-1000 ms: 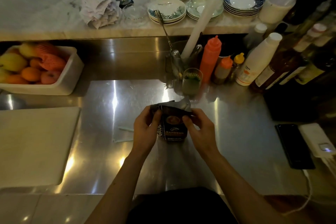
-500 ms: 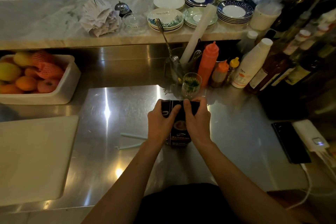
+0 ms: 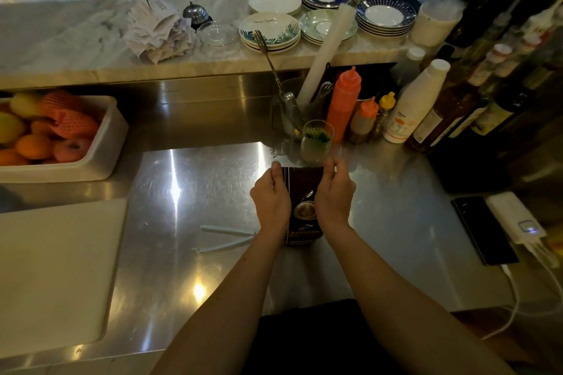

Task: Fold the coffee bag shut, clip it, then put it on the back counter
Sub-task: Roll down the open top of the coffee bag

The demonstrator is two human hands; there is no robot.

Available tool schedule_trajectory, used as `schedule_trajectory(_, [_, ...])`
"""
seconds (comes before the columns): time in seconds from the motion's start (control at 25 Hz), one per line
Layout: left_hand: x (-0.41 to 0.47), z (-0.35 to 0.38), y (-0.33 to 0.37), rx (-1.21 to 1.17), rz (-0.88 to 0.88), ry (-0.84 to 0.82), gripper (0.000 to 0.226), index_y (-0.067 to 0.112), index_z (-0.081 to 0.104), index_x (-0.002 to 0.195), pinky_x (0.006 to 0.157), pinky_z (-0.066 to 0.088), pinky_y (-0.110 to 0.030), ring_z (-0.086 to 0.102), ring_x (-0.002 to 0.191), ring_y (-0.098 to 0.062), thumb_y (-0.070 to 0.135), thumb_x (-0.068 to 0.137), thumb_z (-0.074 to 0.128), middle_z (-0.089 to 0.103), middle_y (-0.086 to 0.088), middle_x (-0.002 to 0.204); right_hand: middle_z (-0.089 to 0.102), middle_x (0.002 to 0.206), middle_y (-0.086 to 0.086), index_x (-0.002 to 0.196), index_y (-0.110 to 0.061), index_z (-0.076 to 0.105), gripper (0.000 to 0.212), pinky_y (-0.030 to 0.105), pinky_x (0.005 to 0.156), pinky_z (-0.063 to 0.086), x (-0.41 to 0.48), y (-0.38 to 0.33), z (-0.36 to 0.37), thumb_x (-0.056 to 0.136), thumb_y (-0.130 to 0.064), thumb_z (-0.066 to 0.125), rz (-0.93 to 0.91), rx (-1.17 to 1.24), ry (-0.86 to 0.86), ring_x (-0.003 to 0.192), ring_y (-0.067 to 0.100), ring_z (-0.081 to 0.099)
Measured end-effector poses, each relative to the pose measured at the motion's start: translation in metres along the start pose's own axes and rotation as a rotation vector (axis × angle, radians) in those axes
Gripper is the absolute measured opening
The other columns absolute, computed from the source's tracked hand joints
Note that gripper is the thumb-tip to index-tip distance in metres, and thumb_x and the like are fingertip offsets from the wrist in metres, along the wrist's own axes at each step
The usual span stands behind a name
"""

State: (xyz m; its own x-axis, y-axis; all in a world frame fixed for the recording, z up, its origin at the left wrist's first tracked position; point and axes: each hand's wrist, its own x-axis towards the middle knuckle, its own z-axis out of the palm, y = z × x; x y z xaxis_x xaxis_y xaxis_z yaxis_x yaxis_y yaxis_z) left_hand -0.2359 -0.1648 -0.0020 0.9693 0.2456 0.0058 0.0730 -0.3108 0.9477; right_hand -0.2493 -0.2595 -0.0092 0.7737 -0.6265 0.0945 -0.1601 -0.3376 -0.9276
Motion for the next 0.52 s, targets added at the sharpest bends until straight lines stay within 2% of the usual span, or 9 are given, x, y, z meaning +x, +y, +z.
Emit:
schedule_trajectory(0.08, [0.002, 0.0, -0.004, -0.041, 0.008, 0.025, 0.047, 0.017, 0.044, 0.056, 0.046, 0.035, -0.012, 0.047, 0.046, -0.003, 0.028, 0.102, 0.043, 0.046, 0.005, 0.052, 0.057, 0.064, 0.003, 0.093, -0.019, 0.052, 0.028, 0.038, 0.052, 0.043, -0.002, -0.001, 0.004, 0.102, -0.037, 0.033, 0.031, 0.009, -0.022, 0.056, 0.013, 0.056])
schedule_trajectory(0.2, [0.002, -0.001, -0.004, -0.109, 0.025, 0.063, 0.033, 0.008, 0.063, 0.07, 0.053, 0.041, -0.008, 0.056, 0.054, 0.003, 0.025, 0.096, 0.055, 0.057, 0.006, 0.059, 0.063, 0.079, -0.003, 0.096, -0.025, 0.052, 0.024, 0.033, 0.064, 0.053, -0.006, -0.004, 0.002, 0.1, -0.042, 0.037, 0.066, 0.027, -0.139, 0.075, 0.016, 0.065])
schedule_trajectory(0.28, [-0.001, -0.002, -0.002, -0.092, 0.062, -0.019, 0.016, 0.01, 0.069, 0.085, 0.06, 0.046, -0.007, 0.062, 0.065, 0.004, 0.024, 0.091, 0.064, 0.065, 0.008, 0.071, 0.061, 0.08, -0.008, 0.095, -0.021, 0.054, 0.022, 0.025, 0.065, 0.054, -0.003, -0.002, -0.002, 0.101, -0.035, 0.039, 0.089, 0.015, -0.148, 0.081, 0.015, 0.065])
schedule_trajectory(0.36, [-0.002, -0.004, -0.004, -0.001, 0.157, -0.157, 0.018, 0.012, 0.068, 0.1, 0.068, 0.051, -0.01, 0.064, 0.074, 0.001, 0.025, 0.088, 0.067, 0.067, 0.009, 0.084, 0.059, 0.079, -0.009, 0.093, -0.02, 0.054, 0.024, 0.027, 0.065, 0.056, -0.001, 0.003, -0.004, 0.102, -0.033, 0.035, 0.139, 0.004, -0.099, 0.081, 0.015, 0.065])
schedule_trajectory(0.44, [0.003, -0.006, -0.008, 0.048, 0.189, -0.186, 0.013, 0.012, 0.067, 0.098, 0.067, 0.052, -0.014, 0.062, 0.073, 0.004, 0.023, 0.093, 0.061, 0.065, 0.01, 0.081, 0.06, 0.079, -0.006, 0.09, -0.023, 0.052, 0.028, 0.039, 0.071, 0.058, -0.001, 0.004, -0.002, 0.102, -0.037, 0.031, 0.185, -0.013, -0.069, 0.08, 0.015, 0.065])
schedule_trajectory(0.52, [0.004, -0.007, -0.013, 0.021, 0.103, -0.141, 0.026, 0.013, 0.065, 0.083, 0.06, 0.047, -0.018, 0.059, 0.064, 0.0, 0.025, 0.099, 0.049, 0.062, 0.008, 0.07, 0.06, 0.078, -0.003, 0.085, -0.021, 0.054, 0.034, 0.045, 0.075, 0.056, -0.001, 0.002, 0.001, 0.102, -0.039, 0.029, 0.198, -0.036, -0.079, 0.079, 0.016, 0.062])
